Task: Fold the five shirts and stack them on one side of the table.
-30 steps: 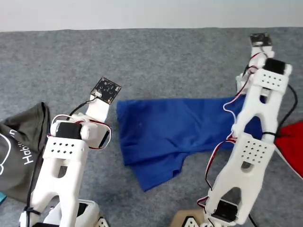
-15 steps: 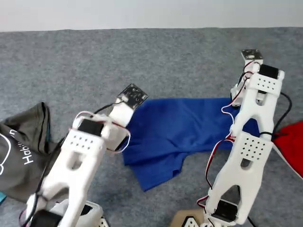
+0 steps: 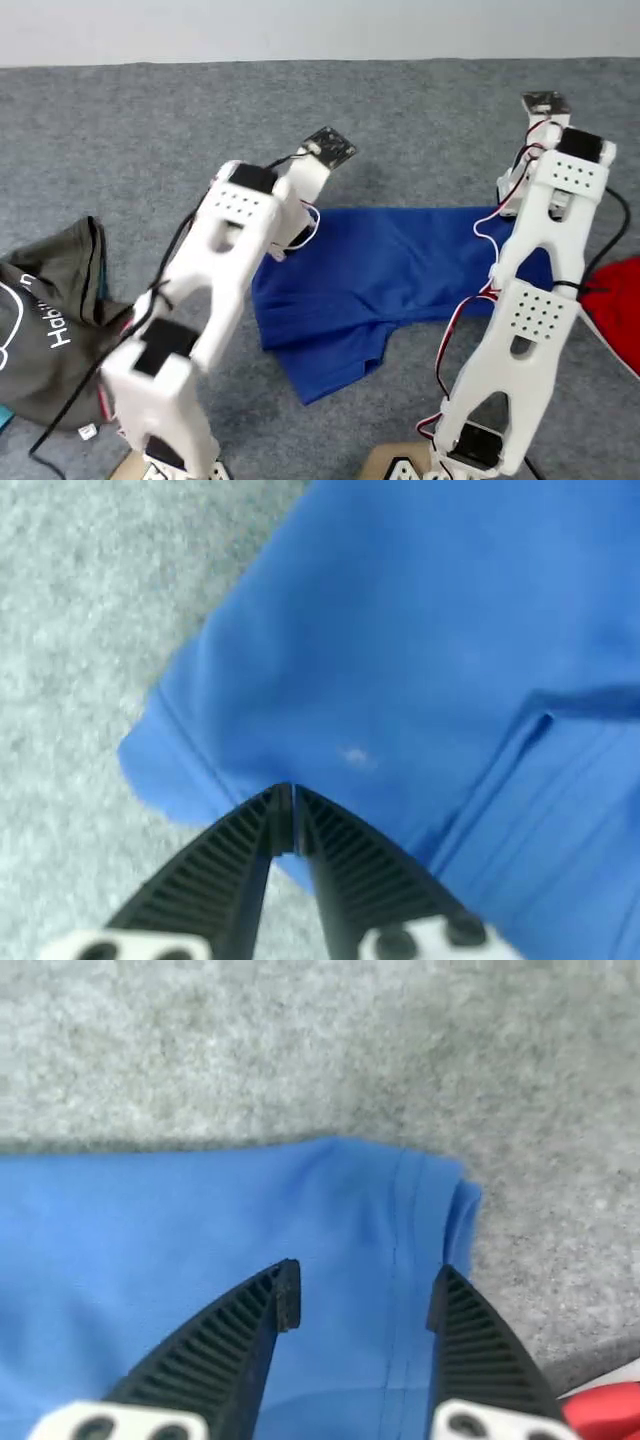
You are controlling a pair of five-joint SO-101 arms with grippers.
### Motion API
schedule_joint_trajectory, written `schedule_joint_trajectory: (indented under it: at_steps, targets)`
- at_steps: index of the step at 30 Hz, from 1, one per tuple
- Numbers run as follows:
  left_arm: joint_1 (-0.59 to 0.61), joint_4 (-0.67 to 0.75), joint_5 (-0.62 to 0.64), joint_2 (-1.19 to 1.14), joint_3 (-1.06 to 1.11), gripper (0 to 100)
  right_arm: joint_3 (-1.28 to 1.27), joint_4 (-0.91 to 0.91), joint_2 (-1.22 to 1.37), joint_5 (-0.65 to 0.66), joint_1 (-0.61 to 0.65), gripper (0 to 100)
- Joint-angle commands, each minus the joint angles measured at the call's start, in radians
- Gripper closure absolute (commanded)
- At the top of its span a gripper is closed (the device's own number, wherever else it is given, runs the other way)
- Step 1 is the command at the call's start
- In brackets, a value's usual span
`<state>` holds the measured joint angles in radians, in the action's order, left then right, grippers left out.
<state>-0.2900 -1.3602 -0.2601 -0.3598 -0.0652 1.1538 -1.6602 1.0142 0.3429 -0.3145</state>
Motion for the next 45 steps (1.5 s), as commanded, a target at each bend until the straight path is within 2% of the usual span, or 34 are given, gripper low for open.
schedule_joint_trajectory:
  at_steps: [1,6,16,20,25,29,36,45]
  targets:
    - [0.002,-0.058,-0.011,-0.146,-0.14,98,0.049,-0.01,-0.022,0.011,-0.021,77.9]
    - [0.005,-0.147,-0.015,-0.328,-0.286,98,0.049,-0.01,-0.022,0.012,-0.025,77.9]
    - [0.14,-0.325,-0.025,-0.551,-0.556,98,0.063,-0.001,-0.022,0.087,-0.113,77.9]
    - [0.133,-0.353,-0.025,-0.583,-0.63,98,0.12,-0.021,-0.022,0.094,-0.116,77.9]
    - [0.084,-0.394,-0.018,-0.583,-0.736,98,0.247,-0.139,-0.024,0.092,-0.085,77.9]
    - [0.054,-0.394,-0.017,-0.552,-0.783,98,0.249,-0.139,-0.051,0.091,-0.082,77.9]
    - [0.005,-0.393,-0.017,-0.419,-0.782,98,-0.015,-0.139,-0.217,0.091,-0.076,77.9]
    - [0.011,-0.394,-0.015,-0.374,-0.76,98,-0.411,-0.136,-0.441,0.089,-0.065,77.9]
